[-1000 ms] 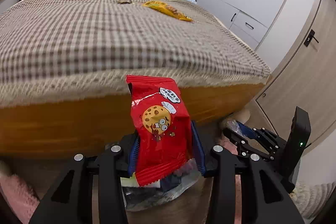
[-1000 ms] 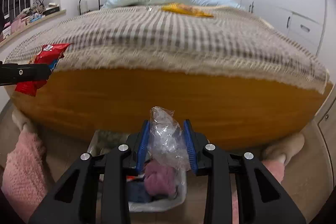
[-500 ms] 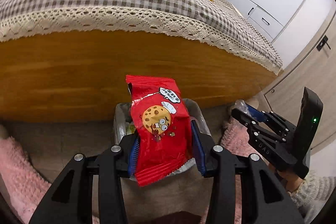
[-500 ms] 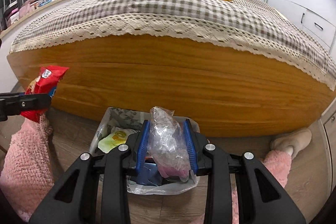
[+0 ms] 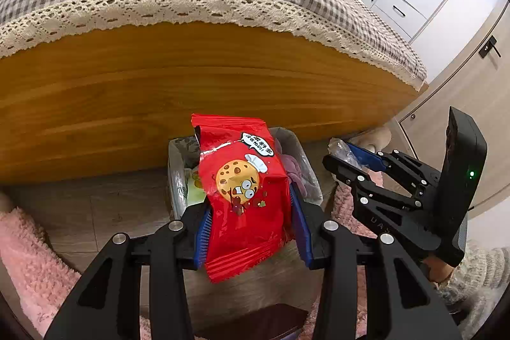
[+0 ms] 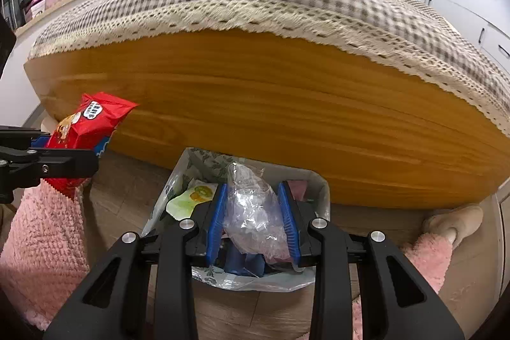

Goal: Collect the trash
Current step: 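Carry the red packet and clear wrapper with both tools down to the trash bin, then open the right tool to drop the clear wrapper while the left tool releases the red packet, then raise both open tools out of the bin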

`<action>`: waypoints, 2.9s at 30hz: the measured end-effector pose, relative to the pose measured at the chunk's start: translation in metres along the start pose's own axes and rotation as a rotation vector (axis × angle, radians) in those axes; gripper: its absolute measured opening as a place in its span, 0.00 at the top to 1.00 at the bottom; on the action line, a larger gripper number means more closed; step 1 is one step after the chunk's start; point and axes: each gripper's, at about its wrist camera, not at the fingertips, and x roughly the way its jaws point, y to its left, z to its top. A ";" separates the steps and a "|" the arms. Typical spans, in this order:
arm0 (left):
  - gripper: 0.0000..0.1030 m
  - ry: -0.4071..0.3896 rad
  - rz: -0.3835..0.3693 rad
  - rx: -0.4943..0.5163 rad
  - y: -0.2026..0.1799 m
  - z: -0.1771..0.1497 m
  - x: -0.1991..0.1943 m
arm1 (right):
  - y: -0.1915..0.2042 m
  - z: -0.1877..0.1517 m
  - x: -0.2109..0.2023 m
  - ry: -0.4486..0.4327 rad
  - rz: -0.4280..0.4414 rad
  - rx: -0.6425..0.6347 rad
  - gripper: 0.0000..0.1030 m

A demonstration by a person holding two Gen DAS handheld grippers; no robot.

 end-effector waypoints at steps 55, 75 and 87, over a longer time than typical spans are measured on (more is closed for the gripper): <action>0.55 0.380 0.074 -0.031 0.005 0.024 0.164 | -0.116 -0.042 0.104 0.180 0.058 0.349 0.11; 0.13 0.284 0.167 -0.081 0.021 0.031 0.130 | -0.111 -0.042 0.102 0.162 0.076 0.346 0.11; 0.10 0.183 0.130 -0.071 0.010 0.034 0.094 | -0.098 -0.032 0.075 0.128 0.074 0.303 0.08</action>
